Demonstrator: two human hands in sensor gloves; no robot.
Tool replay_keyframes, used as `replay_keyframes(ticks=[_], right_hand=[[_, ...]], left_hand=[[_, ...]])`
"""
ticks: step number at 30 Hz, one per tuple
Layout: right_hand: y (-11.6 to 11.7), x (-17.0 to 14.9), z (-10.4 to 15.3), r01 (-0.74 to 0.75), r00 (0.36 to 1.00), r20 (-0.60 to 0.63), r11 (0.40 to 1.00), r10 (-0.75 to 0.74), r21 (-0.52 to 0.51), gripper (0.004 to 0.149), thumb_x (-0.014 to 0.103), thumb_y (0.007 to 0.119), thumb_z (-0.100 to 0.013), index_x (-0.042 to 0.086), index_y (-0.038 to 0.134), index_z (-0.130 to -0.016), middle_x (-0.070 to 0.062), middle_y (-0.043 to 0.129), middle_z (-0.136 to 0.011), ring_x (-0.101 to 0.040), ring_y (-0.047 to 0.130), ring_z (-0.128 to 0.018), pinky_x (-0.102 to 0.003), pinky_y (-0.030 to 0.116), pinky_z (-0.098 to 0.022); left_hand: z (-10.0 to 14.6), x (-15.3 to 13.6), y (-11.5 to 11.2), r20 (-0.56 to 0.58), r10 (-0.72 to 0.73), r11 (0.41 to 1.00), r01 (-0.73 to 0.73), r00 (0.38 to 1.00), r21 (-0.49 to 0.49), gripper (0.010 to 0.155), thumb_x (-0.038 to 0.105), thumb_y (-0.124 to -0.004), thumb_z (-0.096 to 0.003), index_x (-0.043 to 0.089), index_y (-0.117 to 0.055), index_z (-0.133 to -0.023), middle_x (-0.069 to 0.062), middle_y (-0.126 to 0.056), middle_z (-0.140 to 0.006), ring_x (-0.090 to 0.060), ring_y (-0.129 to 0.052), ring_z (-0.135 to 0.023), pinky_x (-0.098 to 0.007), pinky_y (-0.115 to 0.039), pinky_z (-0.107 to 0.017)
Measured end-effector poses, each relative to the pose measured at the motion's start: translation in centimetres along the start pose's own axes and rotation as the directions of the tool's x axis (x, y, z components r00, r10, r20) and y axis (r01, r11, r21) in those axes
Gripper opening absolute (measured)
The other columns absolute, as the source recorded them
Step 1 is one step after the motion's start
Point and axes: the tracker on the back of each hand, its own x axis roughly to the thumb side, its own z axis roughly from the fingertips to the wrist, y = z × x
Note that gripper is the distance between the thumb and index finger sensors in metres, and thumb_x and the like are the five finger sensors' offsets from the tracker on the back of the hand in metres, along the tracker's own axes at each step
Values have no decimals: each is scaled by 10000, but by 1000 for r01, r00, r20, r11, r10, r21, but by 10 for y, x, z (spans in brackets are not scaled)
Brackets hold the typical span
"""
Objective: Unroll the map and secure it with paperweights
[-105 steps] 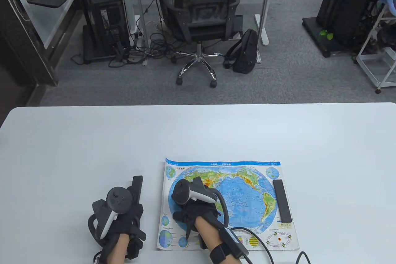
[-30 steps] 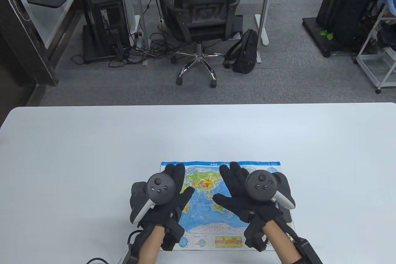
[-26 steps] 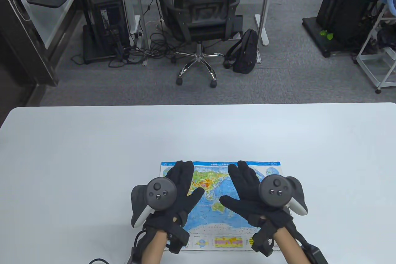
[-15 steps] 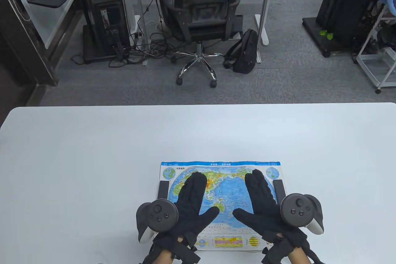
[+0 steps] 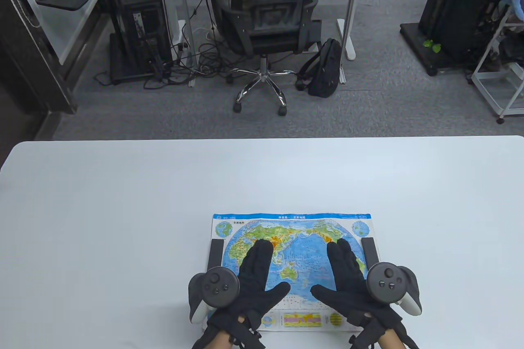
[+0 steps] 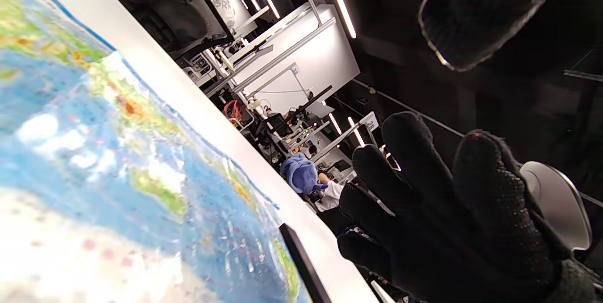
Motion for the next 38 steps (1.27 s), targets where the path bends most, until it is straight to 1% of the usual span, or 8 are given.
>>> replay_keyframes(ticks=[4, 8, 38], right_hand=[[5, -7, 1, 35, 999, -20, 999, -35, -1, 856, 552, 666, -568, 171, 54, -1029, -324, -54, -1019, -680, 72, -832, -832, 245, -494], [5, -9, 2, 24, 999, -25, 1000, -24, -2, 855, 551, 669, -565, 172, 59, -1029, -323, -50, -1020, -679, 76, -833, -826, 245, -501], [11, -7, 1, -5, 1000, -21, 1000, 6, 20, 854, 550, 666, -567, 170, 56, -1028, -320, -48, -1021, -678, 74, -827, -818, 248, -505]], left_hand=[[1, -9, -6, -29, -3, 1000, 2, 1000, -29, 875, 611, -701, -504, 235, -177, -1095, -163, -203, -1157, -474, -298, -1020, -643, -369, -691], [2, -13, -7, -47, 10, 999, -11, 999, -34, 877, 610, -703, -503, 229, -178, -1094, -168, -200, -1154, -478, -296, -1016, -641, -369, -690], [1, -13, -9, -43, -1, 998, -1, 999, -57, 886, 616, -706, -500, 224, -177, -1093, -167, -198, -1153, -478, -288, -1015, -640, -364, -690]])
